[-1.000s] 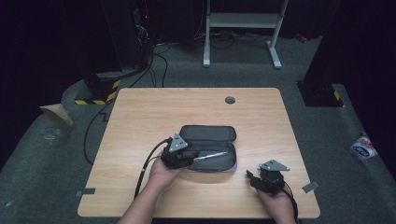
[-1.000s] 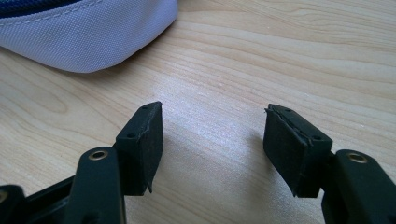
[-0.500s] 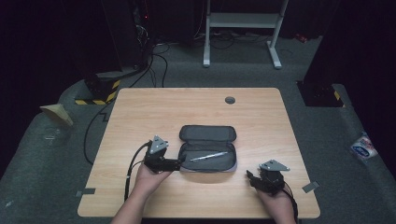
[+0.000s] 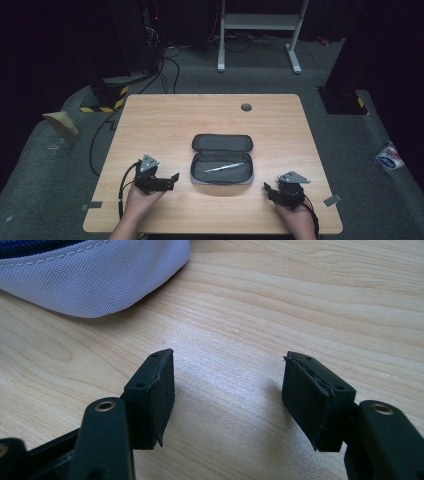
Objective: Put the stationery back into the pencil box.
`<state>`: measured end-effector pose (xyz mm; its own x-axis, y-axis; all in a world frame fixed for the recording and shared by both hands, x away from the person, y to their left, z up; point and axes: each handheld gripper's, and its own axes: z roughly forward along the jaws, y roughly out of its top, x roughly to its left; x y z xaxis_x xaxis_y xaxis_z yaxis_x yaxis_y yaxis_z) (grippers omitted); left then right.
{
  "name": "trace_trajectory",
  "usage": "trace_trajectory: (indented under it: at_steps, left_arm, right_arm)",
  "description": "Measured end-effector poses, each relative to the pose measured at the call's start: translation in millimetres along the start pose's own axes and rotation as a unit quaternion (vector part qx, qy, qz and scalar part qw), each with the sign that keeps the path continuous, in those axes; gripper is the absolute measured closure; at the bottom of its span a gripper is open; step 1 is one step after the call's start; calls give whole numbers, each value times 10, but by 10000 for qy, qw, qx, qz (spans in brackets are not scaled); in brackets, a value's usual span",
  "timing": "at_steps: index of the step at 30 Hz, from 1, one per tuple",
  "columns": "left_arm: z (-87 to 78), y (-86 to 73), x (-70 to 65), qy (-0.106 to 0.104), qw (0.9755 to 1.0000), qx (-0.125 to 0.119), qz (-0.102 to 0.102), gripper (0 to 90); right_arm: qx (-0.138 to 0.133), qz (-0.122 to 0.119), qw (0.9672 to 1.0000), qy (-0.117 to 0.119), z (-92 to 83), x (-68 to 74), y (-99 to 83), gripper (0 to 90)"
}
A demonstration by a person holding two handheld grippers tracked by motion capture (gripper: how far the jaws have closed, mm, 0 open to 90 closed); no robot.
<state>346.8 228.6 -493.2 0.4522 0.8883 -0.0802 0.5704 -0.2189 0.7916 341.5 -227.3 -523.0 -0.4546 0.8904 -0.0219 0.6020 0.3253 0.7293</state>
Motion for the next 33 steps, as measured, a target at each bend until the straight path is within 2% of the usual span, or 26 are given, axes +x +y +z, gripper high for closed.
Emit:
trace_trajectory:
  at_steps: [1, 4, 5, 6, 7, 8, 11, 18, 22, 25, 33]
  left_arm:
    - [0, 0, 0, 0, 10000, 0, 0, 0]
    - [5, -126, 70, 140, 9997, 207, -47, 2]
    - [14, -211, 100, 257, 9988, 408, 5, 2]
    - [14, -211, 100, 257, 9988, 408, 5, 2]
    - [12, -292, 123, 372, 9979, 536, 7, 2]
    - [12, -292, 123, 372, 9979, 536, 7, 3]
    - [3, -421, 132, 553, 9960, 702, 42, 8]
    - [-2, -461, 64, 724, 9956, 589, -21, 31]
    - [-2, -462, 71, 700, 9960, 556, -69, 34]
    - [-7, -459, 86, 727, 9959, 522, -90, 75]
    - [-2, -451, 103, 698, 9962, 525, -53, 81]
  right_arm:
    - [0, 0, 10000, 0, 0, 0, 0, 375]
    - [2, 6, 10000, 3, 0, 0, 0, 375]
    - [1, 5, 10000, 4, 0, -1, 0, 375]
    - [1, 5, 10000, 4, 0, -1, 0, 375]
    - [-1, -1, 10000, -1, 0, 0, 0, 375]
    - [1, 1, 10000, -1, 0, 0, 0, 375]
    - [0, 1, 10000, 0, 0, 0, 0, 375]
    - [3, 15, 10000, -7, -1, 3, -1, 375]
    - [2, 14, 10000, -8, -1, 3, -1, 375]
    - [-1, 19, 10000, -13, 1, 1, -1, 375]
    - [-11, -3, 10000, -51, -2, 12, -2, 374]
